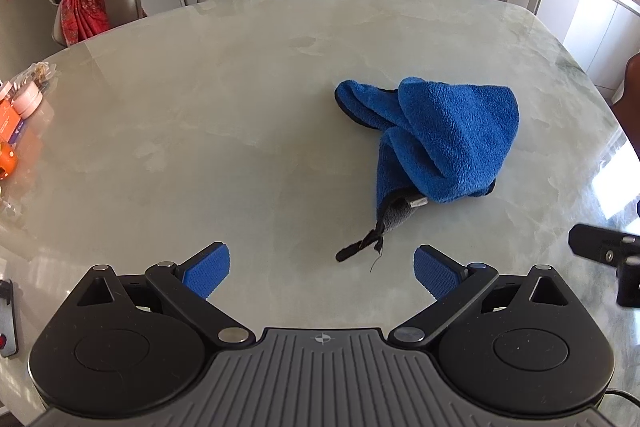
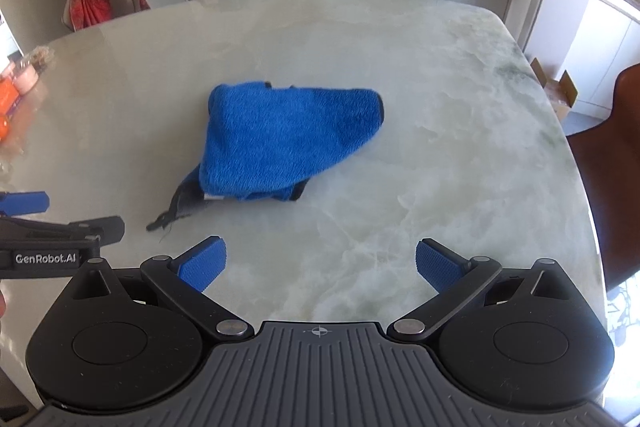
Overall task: Fold towel
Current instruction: 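Move both tools down to the crumpled blue towel's edges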
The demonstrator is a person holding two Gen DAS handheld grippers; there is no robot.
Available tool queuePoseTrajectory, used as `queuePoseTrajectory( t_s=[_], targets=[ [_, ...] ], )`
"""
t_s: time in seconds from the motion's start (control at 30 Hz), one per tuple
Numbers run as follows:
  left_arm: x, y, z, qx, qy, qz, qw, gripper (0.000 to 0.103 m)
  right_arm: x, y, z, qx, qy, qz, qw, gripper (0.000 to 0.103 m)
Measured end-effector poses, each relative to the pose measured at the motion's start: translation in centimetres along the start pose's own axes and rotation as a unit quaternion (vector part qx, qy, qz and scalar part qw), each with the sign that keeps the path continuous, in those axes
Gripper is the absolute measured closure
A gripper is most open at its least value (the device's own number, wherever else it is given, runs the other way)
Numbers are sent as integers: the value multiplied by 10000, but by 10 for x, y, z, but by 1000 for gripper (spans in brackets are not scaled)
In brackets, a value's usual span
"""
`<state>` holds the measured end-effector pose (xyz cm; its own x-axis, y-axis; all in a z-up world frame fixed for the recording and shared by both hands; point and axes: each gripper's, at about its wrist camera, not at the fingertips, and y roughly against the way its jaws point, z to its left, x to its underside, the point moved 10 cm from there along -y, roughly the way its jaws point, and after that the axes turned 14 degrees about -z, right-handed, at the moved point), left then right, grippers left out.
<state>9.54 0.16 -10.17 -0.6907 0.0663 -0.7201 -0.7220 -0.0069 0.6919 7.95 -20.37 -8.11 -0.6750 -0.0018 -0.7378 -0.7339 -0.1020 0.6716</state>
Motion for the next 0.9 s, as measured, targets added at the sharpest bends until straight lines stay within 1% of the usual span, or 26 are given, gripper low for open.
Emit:
queuePoseTrajectory(
  t_s=[0.17, 0.27, 0.5, 0.57, 0.67, 0.8, 0.9],
  targets=[
    [-23, -12, 2, 176, -78, -199, 9996, 2, -16, -13, -12, -30, 39, -154, 9999, 1],
    [-39, -23, 4, 220, -157, -312, 9991, 2, -25, -22, -20, -53, 30, -200, 9998, 1],
    [-65, -51, 3, 414, -324, -401, 9978, 2, -49, -49, -35, -207, -310, -223, 9991, 2],
    [-72, -60, 1, 503, -379, -424, 9971, 2, -54, -56, -37, -208, -337, -224, 9990, 2],
    [-80, -72, 1, 647, -393, -417, 9963, 2, -62, -70, -41, -126, -181, -244, 9995, 2],
    [-93, -91, 1, 872, -418, -436, 9944, 2, -75, -86, -42, -322, -261, -323, 9986, 2],
    [-100, -104, 2, 1102, -237, -384, 9929, 2, -84, -97, -45, -416, -330, -416, 9977, 3]
  ],
)
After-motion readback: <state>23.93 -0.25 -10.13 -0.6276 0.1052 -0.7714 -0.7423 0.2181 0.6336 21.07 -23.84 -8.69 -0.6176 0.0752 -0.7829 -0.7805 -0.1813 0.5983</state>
